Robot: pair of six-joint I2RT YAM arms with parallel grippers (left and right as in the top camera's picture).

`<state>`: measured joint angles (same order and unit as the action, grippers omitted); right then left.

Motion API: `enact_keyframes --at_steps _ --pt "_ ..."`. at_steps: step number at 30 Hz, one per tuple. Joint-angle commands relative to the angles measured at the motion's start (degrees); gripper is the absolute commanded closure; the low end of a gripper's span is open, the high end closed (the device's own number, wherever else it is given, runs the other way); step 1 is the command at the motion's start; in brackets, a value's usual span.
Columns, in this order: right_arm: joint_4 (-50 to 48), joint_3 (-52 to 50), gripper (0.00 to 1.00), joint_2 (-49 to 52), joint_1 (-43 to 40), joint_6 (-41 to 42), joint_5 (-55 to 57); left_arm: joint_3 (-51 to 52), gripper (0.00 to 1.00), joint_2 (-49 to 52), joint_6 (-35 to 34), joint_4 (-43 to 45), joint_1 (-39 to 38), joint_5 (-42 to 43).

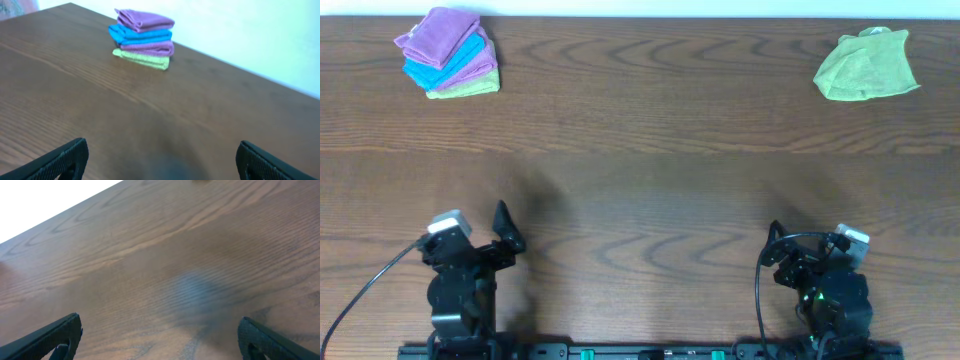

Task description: Fold the cloth

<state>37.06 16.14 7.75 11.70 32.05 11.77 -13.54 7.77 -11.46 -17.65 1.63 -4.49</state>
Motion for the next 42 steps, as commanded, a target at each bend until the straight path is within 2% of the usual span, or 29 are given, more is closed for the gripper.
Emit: enact_keyframes --at_steps 1,3,4,8,13,21,42 --pt "0.0 -0.1 0.01 -0.3 -0.1 0.7 0.2 1.2 0.05 -1.2 16.1 0.7 -0.6 4.6" --pt "0.0 -0.1 0.01 -0.3 -0.1 0.7 0.2 1.2 0.05 -1.2 26.4 -1.8 -0.6 7.4" --pt "0.0 -0.1 0.01 -0.3 -0.1 0.7 0.2 1.2 0.05 -1.2 27.2 -3.4 -0.6 7.5" --pt "0.0 -0.1 0.01 -0.3 -0.1 0.7 0.2 1.2 0.05 -1.3 20.0 -8.6 -0.6 3.4" --pt "0.0 -0.1 0.01 -0.3 -0.1 0.7 0.2 1.3 0.05 -3.0 14.2 -12.8 -0.6 -0.6" --pt "0.0 -0.1 0.01 -0.3 -0.1 0.7 0.2 5.6 0.05 -6.9 6.7 -11.5 -0.5 -3.9" --pt "0.0 -0.1 0.01 -0.3 -0.1 0.7 0.2 5.5 0.05 -7.6 6.7 -11.6 -1.0 -4.2"
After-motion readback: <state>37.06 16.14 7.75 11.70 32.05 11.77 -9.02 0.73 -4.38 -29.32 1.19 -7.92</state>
